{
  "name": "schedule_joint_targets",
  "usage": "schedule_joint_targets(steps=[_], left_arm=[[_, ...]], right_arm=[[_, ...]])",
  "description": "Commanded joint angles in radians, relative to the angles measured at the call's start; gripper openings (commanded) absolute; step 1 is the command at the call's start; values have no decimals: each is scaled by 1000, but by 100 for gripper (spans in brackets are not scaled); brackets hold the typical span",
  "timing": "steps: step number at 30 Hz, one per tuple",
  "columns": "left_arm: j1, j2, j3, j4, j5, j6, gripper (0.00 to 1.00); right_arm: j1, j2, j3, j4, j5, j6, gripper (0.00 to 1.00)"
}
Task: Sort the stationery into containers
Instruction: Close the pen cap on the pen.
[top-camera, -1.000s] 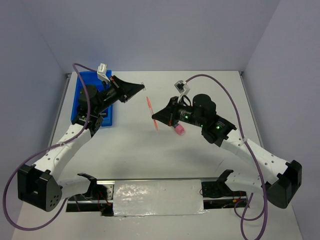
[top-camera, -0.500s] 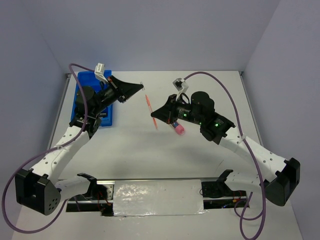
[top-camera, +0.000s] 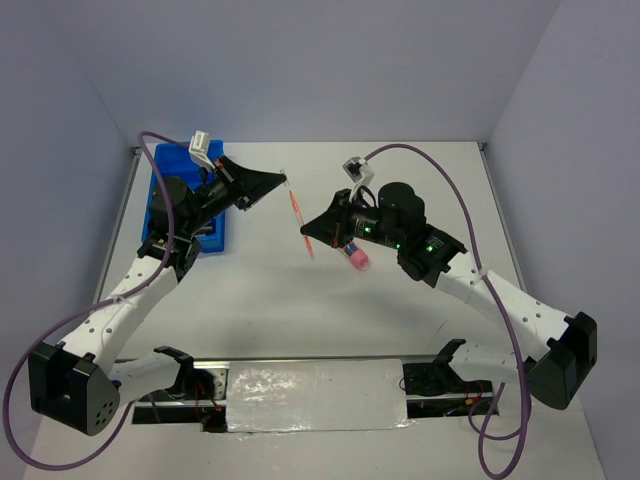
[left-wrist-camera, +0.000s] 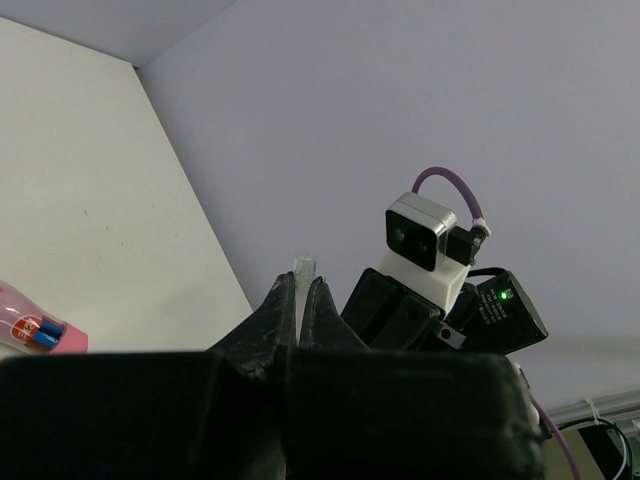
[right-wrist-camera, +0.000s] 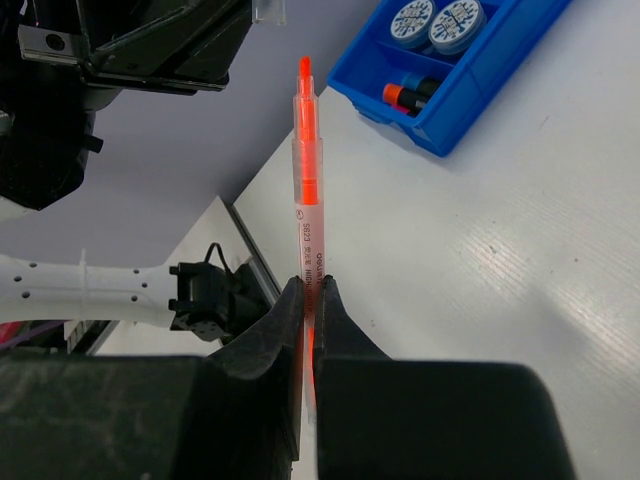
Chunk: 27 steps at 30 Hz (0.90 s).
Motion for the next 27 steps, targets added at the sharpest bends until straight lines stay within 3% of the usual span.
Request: schedule_joint_targets(steps=[1,27], left_arm=[[4,-18,-9,57,20,6,0],[4,-29,-32,81,6,19,0]], right_arm=[[9,5,45,35,-8,-5,0],[11,19,74,33,-13,-27,0]])
